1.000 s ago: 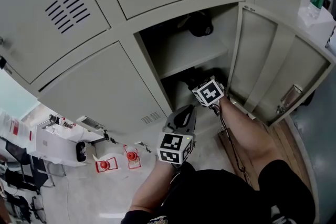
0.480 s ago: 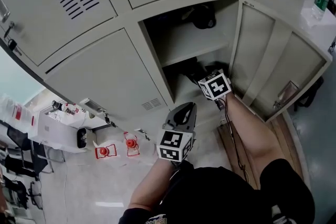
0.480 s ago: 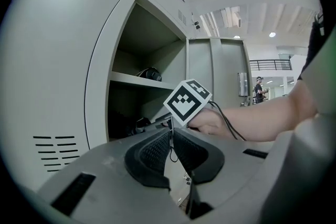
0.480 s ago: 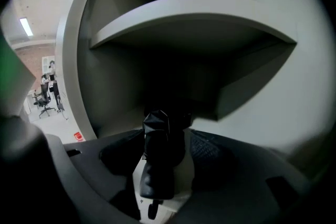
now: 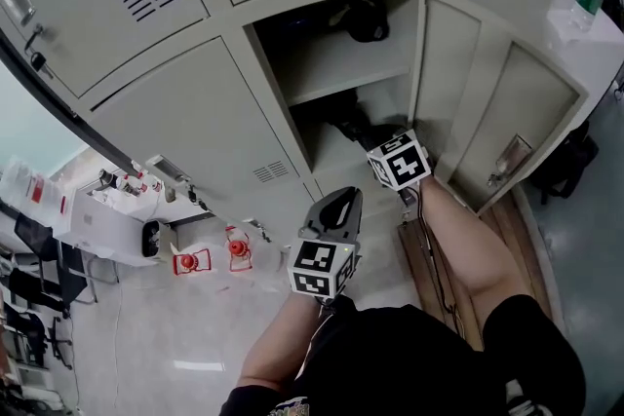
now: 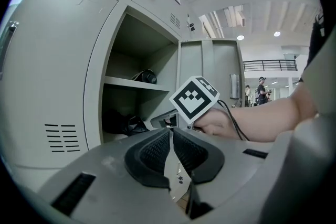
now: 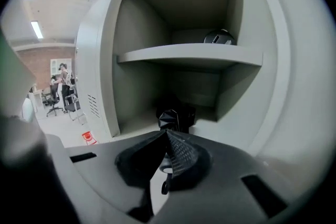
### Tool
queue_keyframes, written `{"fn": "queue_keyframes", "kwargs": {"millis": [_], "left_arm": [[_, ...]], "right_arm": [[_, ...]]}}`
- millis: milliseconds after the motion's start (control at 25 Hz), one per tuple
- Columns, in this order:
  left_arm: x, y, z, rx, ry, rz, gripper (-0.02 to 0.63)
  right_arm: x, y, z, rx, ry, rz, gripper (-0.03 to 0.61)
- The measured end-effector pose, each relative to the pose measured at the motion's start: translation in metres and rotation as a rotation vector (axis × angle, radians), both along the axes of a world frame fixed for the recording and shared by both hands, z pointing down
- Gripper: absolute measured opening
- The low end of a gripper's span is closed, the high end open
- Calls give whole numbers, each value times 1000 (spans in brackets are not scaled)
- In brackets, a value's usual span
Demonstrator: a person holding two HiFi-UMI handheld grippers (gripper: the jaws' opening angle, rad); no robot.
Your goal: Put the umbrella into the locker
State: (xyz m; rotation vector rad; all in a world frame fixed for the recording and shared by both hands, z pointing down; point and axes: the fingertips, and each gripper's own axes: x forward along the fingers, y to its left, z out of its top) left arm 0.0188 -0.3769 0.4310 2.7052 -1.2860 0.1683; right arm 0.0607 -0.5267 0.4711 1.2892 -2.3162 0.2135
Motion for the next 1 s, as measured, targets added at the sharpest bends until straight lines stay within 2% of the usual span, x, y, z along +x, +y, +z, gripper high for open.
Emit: {"fn": "queue_keyframes", "kwargs": {"millis": [40,400,760,1000], "left_arm": [[2,5,1,-5,4,-4,32],[12,49,1,-32,5,-52,32],[-1,93,1,-50,18,-114,32],[-19,118,10,-69,18,-130,32]], "right_arm": [[1,6,-2,6,4,-2,54],[4,66,-21,29,-35,-61,54],[-11,137,-31,9,-107,-135,54],[-23,181,-28,1,-174,-135,54]]}}
